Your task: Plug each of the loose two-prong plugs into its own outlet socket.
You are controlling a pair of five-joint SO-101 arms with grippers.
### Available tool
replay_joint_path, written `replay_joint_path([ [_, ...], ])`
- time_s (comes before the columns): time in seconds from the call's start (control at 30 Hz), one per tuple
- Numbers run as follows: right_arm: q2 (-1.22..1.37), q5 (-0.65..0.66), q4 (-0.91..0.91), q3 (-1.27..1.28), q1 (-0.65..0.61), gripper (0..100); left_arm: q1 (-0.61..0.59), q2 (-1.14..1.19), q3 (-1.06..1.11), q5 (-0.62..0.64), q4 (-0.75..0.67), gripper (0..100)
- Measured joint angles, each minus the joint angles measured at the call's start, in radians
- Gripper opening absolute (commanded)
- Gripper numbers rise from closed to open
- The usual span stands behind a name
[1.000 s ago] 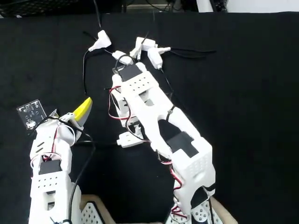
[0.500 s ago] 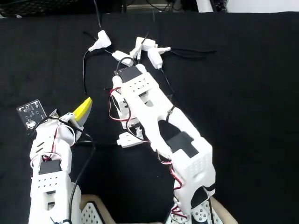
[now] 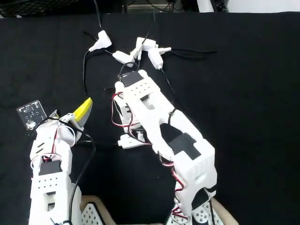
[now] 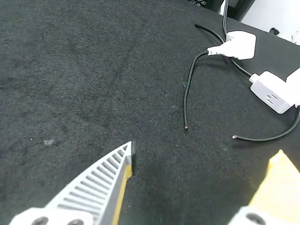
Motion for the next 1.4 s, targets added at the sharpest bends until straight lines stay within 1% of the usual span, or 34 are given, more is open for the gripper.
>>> replay_joint_path([
  [0.37,0.155,-0.032,-0.018,-0.083,0.000,1.9,0.000,0.000,0.000,0.000,0.000,43],
  [0.43,0.164,-0.032,-0.009,-0.104,0.000,6.1,0.000,0.000,0.000,0.000,0.000,43],
  [0.57,0.195,-0.023,0.071,-0.193,-0.006,20.2,0.000,0.000,0.000,0.000,0.000,43],
  [0.63,0.216,-0.014,0.097,-0.238,-0.008,25.6,0.000,0.000,0.000,0.000,0.000,43],
  [0.73,0.244,0.049,0.106,-0.293,-0.008,30.6,0.000,0.000,0.000,0.000,0.000,43],
  [0.8,0.252,0.091,0.106,-0.322,-0.008,31.5,0.000,0.000,0.000,0.000,0.000,43],
  [0.93,0.261,0.216,0.106,-0.420,-0.002,31.5,0.000,0.000,0.000,0.000,0.000,43],
  [1.13,0.261,0.471,0.104,-0.522,-0.002,31.5,0.000,0.000,0.000,0.000,0.000,43],
  [1.27,0.261,0.694,0.104,-0.526,-0.014,31.5,0.000,0.000,0.000,0.000,0.000,43],
  [1.4,0.261,0.905,0.104,-0.526,-0.060,31.5,0.000,0.000,0.000,0.000,0.000,43],
])
